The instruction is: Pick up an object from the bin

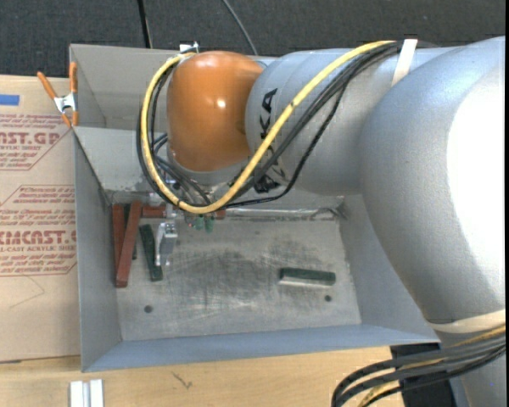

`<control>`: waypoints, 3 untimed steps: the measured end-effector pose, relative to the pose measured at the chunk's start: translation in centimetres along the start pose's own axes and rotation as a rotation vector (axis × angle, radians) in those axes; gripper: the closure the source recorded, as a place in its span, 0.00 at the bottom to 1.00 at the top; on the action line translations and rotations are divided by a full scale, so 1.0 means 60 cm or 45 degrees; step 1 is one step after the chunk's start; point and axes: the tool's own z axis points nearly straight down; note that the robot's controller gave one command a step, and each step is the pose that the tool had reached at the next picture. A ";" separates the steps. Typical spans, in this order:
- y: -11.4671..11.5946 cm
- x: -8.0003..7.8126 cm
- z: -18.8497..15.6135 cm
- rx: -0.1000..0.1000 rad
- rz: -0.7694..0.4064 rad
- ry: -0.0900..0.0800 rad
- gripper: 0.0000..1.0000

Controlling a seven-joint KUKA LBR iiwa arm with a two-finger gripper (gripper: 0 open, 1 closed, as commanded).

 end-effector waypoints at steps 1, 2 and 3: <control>0.000 0.000 0.000 0.000 0.000 0.000 0.00; -0.090 0.034 0.012 0.000 -0.081 -0.001 0.00; -0.112 0.073 0.089 0.002 -0.119 -0.008 0.00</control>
Offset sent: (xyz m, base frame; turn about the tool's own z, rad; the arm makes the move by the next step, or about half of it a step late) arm -0.0475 -0.1379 -0.0177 -0.1396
